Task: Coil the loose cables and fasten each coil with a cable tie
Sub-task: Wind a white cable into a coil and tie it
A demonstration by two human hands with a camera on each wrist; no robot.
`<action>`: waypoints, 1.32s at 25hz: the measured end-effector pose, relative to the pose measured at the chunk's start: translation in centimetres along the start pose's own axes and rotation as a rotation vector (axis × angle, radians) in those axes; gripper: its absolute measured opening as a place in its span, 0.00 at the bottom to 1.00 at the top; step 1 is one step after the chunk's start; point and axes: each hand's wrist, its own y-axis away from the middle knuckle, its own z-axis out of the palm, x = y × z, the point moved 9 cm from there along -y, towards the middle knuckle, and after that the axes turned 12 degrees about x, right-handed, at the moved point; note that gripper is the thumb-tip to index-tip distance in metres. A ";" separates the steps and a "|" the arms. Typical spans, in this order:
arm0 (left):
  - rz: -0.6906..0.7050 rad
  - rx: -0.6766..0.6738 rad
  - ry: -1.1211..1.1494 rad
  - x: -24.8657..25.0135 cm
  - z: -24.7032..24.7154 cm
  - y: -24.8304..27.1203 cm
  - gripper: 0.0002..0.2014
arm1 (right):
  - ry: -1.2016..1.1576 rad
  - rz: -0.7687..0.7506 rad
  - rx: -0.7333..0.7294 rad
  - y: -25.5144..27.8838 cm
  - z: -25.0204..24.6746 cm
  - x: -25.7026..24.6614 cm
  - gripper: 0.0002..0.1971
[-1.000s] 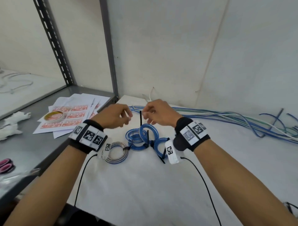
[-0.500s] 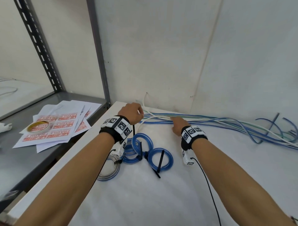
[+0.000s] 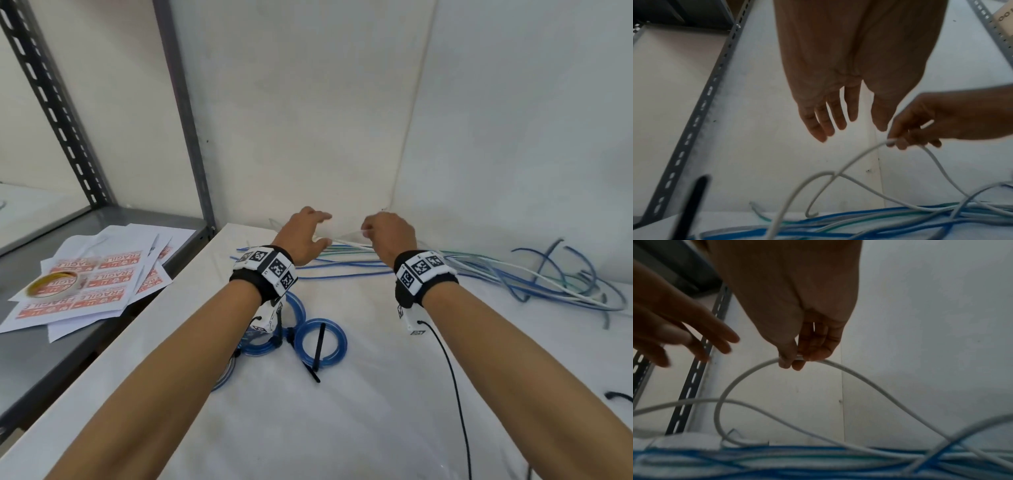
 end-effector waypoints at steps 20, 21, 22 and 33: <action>-0.215 0.518 0.901 9.3 -6.1 -5.8 0.18 | -0.083 0.759 0.389 9.4 -10.0 23.8 0.16; -0.217 0.499 0.912 9.8 -5.5 -5.6 0.18 | -0.150 0.756 0.491 9.1 -12.0 23.6 0.16; -0.222 0.481 0.930 10.3 -4.9 -5.4 0.18 | -0.226 0.740 0.570 8.6 -14.0 23.2 0.16; -0.565 0.396 1.452 13.2 0.7 -2.3 0.17 | -0.980 0.653 0.270 5.5 -15.8 15.3 0.14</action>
